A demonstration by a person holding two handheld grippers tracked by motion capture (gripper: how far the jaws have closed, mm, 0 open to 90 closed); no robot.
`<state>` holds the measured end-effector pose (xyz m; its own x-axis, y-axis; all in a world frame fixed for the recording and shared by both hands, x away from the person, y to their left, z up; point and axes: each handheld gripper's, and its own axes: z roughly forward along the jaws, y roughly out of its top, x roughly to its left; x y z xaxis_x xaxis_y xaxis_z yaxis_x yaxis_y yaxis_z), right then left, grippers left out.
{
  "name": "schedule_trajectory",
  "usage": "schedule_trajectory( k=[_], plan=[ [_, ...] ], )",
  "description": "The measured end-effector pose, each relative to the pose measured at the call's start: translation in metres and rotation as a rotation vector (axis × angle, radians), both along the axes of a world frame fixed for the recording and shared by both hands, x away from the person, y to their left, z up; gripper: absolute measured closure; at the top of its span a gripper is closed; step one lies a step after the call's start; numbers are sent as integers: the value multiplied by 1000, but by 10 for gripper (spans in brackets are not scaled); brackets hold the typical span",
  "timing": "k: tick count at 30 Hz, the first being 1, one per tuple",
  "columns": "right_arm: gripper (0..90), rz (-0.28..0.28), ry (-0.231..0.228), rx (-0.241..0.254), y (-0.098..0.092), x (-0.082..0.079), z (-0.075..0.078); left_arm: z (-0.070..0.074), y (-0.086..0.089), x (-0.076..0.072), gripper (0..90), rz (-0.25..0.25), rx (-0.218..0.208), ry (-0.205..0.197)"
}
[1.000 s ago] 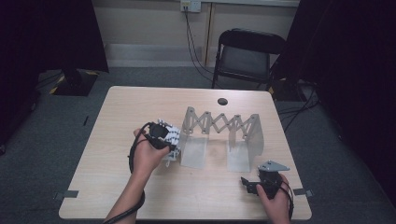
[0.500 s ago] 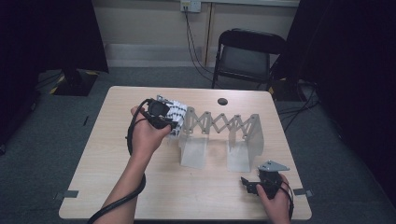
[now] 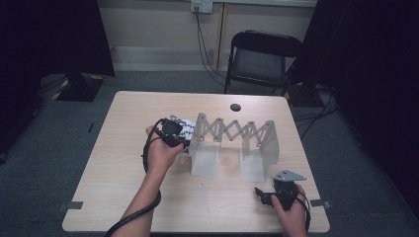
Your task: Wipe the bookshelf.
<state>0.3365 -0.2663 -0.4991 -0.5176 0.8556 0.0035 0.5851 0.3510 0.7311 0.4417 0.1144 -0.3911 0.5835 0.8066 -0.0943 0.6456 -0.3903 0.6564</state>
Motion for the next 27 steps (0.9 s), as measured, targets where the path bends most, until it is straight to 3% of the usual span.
schedule_trajectory(
  k=[3, 12, 20, 27],
  plan=[
    [128, 0, 0, 0, 0, 0, 0, -16, 0, 0, 768, -2, -1, 25],
    [128, 2, 1, 0, 0, 0, 0, -45, 0, -2, 768, 4, 1, 75],
    [128, 3, 0, 0, 0, 0, 0, -64, -3, -4, 769, 6, 0, 93],
    [128, 3, 0, 1, 0, 0, 0, -71, -5, -7, 771, 0, -8, 105]
  ],
)
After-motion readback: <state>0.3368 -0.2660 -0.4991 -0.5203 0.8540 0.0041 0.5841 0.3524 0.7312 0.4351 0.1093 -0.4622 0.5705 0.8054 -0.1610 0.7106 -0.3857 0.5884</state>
